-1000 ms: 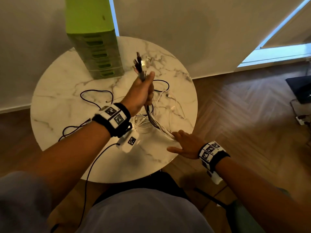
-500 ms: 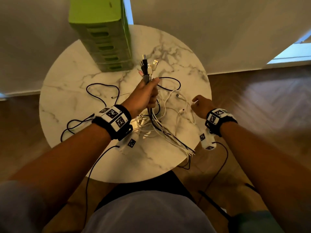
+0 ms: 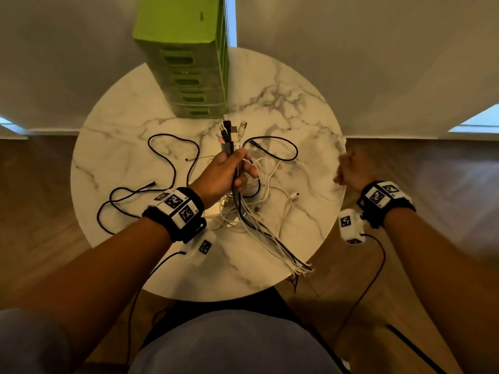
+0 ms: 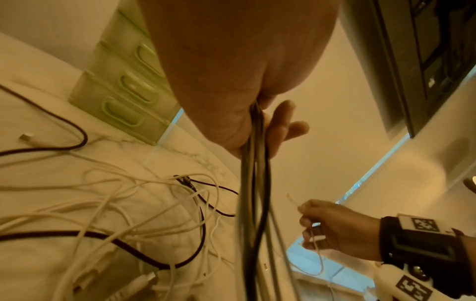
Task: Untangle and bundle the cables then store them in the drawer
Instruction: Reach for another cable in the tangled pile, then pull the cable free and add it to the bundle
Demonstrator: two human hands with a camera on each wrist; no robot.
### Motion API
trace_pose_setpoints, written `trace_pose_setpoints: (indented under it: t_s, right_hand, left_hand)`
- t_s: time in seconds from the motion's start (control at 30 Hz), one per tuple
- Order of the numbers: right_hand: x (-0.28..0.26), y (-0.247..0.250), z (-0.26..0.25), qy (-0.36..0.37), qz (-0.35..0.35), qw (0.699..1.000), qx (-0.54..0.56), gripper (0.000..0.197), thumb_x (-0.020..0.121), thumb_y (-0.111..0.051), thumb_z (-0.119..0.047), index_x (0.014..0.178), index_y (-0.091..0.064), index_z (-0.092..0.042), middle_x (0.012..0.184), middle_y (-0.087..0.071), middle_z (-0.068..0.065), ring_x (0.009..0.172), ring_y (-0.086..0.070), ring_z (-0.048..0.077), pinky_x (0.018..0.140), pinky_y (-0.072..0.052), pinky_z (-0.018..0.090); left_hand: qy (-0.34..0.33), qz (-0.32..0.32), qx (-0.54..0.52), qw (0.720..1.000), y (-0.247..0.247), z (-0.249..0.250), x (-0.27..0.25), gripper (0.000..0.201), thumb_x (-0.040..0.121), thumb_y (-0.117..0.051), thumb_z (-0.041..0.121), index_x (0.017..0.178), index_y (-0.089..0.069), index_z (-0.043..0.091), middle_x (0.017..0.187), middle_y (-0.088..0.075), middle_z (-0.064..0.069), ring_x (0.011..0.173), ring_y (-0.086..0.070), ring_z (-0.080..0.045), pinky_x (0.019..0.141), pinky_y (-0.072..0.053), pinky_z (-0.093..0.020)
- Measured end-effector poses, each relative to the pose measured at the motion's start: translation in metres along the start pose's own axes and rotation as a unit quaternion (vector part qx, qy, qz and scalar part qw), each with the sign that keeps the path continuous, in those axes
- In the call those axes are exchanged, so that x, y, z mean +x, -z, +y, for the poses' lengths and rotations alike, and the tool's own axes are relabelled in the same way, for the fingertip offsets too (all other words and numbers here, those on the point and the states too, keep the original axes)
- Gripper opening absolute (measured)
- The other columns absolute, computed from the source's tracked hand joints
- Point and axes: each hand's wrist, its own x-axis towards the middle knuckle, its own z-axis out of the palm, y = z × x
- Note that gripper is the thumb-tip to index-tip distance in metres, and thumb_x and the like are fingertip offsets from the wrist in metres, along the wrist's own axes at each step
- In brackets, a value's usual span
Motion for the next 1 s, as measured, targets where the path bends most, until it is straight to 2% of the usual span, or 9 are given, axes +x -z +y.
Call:
trace_pose_setpoints:
  t_s: [0.13, 0.33, 0.43, 0.5, 0.63, 0.73, 0.83, 0.93, 1.0]
  right_hand:
    - [-0.043, 0.004, -0.080, 0.154, 0.025, 0.981, 0.114, 0.011, 0.103, -0.049, -0.028, 0.100, -0.040, -0.022, 0.067, -0.053, 0.002, 0.050, -0.055, 0.016, 0.060, -0.054, 0.040]
    - [-0.129, -0.059, -0.147, 0.290, -0.098, 0.949, 0.075, 0.006, 0.105, -0.044, -0.020, 0.109, -0.043, -0.017, 0.063, -0.050, -0.008, 0.053, -0.047, 0.017, 0.053, -0.041, 0.040]
    - [-0.148, -0.078, -0.154, 0.304, -0.137, 0.943, 0.022, 0.012, 0.104, -0.040, -0.006, 0.115, -0.045, -0.005, 0.072, -0.054, -0.010, 0.057, -0.055, -0.005, 0.056, -0.040, 0.012]
    - [-0.156, -0.083, -0.156, 0.303, -0.148, 0.941, 0.009, 0.014, 0.103, -0.039, -0.002, 0.116, -0.046, -0.002, 0.081, -0.058, -0.012, 0.065, -0.058, -0.014, 0.057, -0.039, 0.004]
    - [-0.160, -0.089, -0.159, 0.341, -0.131, 0.930, -0.049, 0.016, 0.100, -0.047, -0.012, 0.115, -0.052, -0.016, 0.094, -0.060, -0.004, 0.076, -0.056, -0.001, 0.065, -0.038, 0.016]
    - [-0.164, -0.092, -0.160, 0.330, -0.150, 0.930, -0.059, 0.019, 0.097, -0.052, -0.015, 0.116, -0.047, -0.017, 0.091, -0.059, -0.004, 0.074, -0.055, 0.003, 0.064, -0.039, 0.020]
    - [-0.163, -0.098, -0.152, 0.317, -0.160, 0.929, -0.106, 0.021, 0.101, -0.050, -0.037, 0.103, -0.047, -0.017, 0.079, -0.064, 0.000, 0.072, -0.062, 0.016, 0.067, -0.048, 0.037]
    - [-0.158, -0.102, -0.136, 0.326, -0.173, 0.915, -0.161, 0.045, 0.104, -0.034, -0.052, 0.086, -0.055, -0.017, 0.066, -0.065, 0.001, 0.066, -0.063, 0.017, 0.072, -0.051, 0.043]
    - [-0.154, -0.103, -0.126, 0.314, -0.208, 0.912, -0.161, 0.054, 0.105, -0.028, -0.054, 0.078, -0.059, -0.019, 0.063, -0.065, 0.000, 0.061, -0.063, 0.014, 0.074, -0.052, 0.039]
  left_hand:
    - [0.017, 0.018, -0.095, 0.995, 0.002, -0.006, -0.001, 0.028, 0.110, -0.035, 0.024, 0.093, -0.054, 0.013, 0.061, -0.050, 0.003, 0.045, -0.033, -0.006, 0.047, -0.031, -0.022]
    - [0.032, 0.029, -0.165, 0.985, -0.010, 0.009, -0.013, 0.027, 0.103, -0.039, 0.016, 0.077, -0.040, 0.022, 0.061, -0.024, 0.006, 0.047, -0.024, -0.007, 0.050, -0.023, -0.023]
    - [0.010, 0.018, -0.147, 0.989, -0.013, 0.012, -0.025, 0.030, 0.105, -0.042, 0.036, 0.079, -0.049, 0.022, 0.061, -0.030, 0.005, 0.051, -0.024, -0.008, 0.053, -0.023, -0.025]
    - [-0.010, 0.008, -0.133, 0.991, -0.012, 0.010, -0.032, 0.038, 0.101, -0.046, 0.053, 0.078, -0.059, 0.026, 0.064, -0.037, 0.003, 0.057, -0.027, -0.012, 0.059, -0.025, -0.028]
    - [-0.053, 0.045, -0.091, 0.993, -0.003, 0.008, -0.043, 0.035, 0.095, -0.054, 0.058, 0.085, -0.075, 0.032, 0.086, -0.051, -0.014, 0.088, -0.041, -0.029, 0.077, -0.034, -0.047]
    - [-0.057, 0.090, -0.071, 0.992, 0.005, 0.010, -0.047, 0.035, 0.103, -0.047, 0.049, 0.081, -0.056, 0.023, 0.069, -0.040, -0.007, 0.066, -0.040, -0.023, 0.066, -0.037, -0.039]
    - [-0.077, 0.114, -0.061, 0.989, 0.018, 0.017, -0.046, 0.037, 0.107, -0.040, 0.045, 0.079, -0.039, 0.020, 0.061, -0.028, 0.005, 0.050, -0.027, -0.009, 0.051, -0.029, -0.026]
    - [-0.104, 0.136, -0.068, 0.983, 0.033, 0.029, -0.045, 0.037, 0.107, -0.039, 0.045, 0.081, -0.042, 0.019, 0.060, -0.038, 0.006, 0.052, -0.038, -0.008, 0.053, -0.036, -0.026]
    - [-0.125, 0.149, -0.082, 0.977, 0.043, 0.041, -0.046, 0.038, 0.107, -0.039, 0.046, 0.081, -0.047, 0.019, 0.061, -0.048, 0.009, 0.058, -0.050, -0.011, 0.064, -0.050, -0.035]
